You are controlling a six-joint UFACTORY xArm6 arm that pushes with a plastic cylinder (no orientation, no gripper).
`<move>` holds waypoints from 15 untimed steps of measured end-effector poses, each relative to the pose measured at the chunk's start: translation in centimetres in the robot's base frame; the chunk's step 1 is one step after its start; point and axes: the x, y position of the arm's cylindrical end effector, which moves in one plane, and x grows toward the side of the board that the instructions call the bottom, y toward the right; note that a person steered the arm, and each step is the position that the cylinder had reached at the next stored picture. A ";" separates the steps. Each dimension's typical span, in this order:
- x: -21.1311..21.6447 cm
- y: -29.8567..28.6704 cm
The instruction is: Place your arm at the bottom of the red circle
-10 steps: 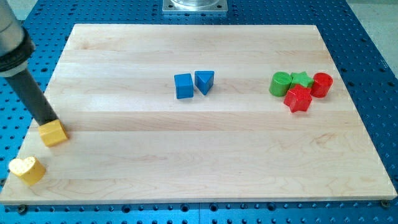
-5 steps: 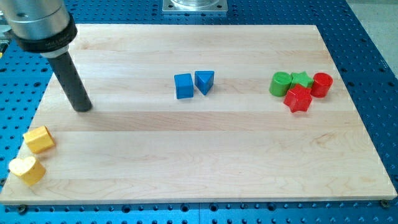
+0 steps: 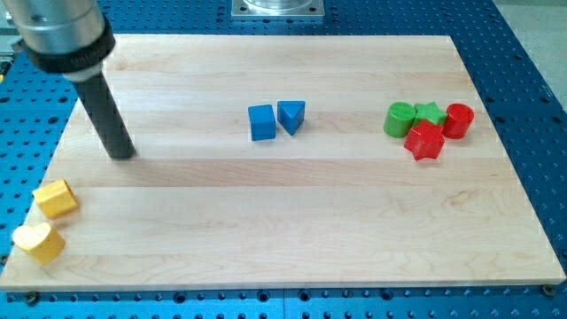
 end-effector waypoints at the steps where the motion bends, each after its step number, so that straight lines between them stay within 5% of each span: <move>1: 6.8 7.9; 15: 10.7 15.7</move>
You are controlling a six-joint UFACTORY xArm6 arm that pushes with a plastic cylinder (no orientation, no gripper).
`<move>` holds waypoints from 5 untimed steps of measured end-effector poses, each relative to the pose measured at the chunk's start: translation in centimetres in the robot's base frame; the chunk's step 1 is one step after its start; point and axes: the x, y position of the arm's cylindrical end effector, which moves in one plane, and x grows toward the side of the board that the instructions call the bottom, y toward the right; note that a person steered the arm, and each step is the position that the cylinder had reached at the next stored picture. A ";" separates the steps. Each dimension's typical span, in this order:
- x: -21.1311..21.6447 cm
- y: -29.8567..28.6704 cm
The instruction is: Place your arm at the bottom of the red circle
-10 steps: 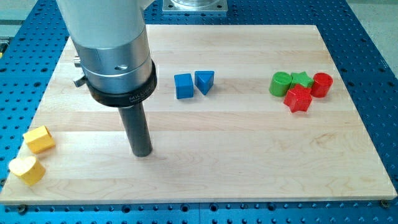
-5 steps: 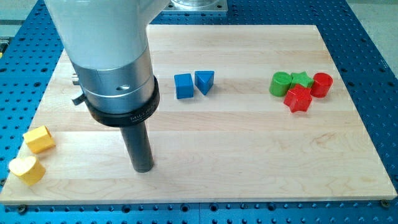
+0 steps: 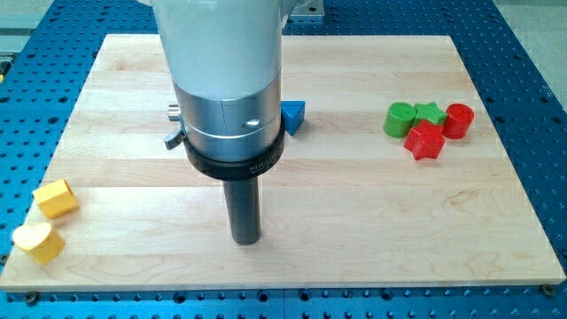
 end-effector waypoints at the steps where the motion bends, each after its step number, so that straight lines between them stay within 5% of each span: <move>1: 0.6 0.0; 2: 1.2 0.0; 4: -6.2 -0.1; 5: -6.2 5.2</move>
